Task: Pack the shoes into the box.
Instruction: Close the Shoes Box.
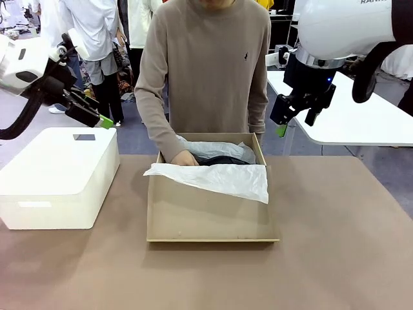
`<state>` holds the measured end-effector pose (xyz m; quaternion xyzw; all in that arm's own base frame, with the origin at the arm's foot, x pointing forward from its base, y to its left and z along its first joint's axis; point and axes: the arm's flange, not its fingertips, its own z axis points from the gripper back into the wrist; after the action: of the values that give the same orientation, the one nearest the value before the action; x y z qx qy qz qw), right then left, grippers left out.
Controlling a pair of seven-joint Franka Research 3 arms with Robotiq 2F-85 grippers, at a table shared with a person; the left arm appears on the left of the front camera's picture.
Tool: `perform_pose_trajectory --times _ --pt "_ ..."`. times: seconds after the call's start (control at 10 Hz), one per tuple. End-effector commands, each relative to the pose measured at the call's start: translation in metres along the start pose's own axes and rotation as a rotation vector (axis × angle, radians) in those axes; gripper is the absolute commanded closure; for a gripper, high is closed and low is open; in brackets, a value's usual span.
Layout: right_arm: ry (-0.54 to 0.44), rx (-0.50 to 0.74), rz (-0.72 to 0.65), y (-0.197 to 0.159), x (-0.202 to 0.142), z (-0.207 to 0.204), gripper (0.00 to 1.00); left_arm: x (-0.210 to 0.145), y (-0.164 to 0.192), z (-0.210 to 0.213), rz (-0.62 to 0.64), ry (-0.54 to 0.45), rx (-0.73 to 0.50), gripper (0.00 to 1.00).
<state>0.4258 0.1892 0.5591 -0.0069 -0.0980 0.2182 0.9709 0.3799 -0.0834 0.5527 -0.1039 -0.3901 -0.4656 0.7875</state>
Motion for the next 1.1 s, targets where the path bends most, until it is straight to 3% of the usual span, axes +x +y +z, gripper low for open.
perform_pose_trajectory --times 0.0,0.2,0.5,0.9,1.0 --pt "-0.008 -0.009 0.004 -0.002 0.003 0.003 0.0 0.0 0.0 0.0 0.002 -0.014 -0.004 0.0" --pt "-0.023 0.055 0.077 -0.011 -0.003 0.003 0.0 0.0 0.0 0.0 0.002 -0.014 -0.004 0.0" --pt "-0.044 0.181 0.263 -0.057 -0.019 0.007 0.0 0.0 0.0 0.0 0.002 -0.014 -0.004 0.0" --pt "-0.101 0.248 0.444 -0.111 -0.042 -0.006 0.0 0.0 0.0 0.0 0.002 -0.014 -0.004 0.0" --pt "-0.114 0.271 0.458 -0.121 -0.046 -0.011 0.11 0.0 0.0 0.0 0.002 -0.014 -0.004 0.0"
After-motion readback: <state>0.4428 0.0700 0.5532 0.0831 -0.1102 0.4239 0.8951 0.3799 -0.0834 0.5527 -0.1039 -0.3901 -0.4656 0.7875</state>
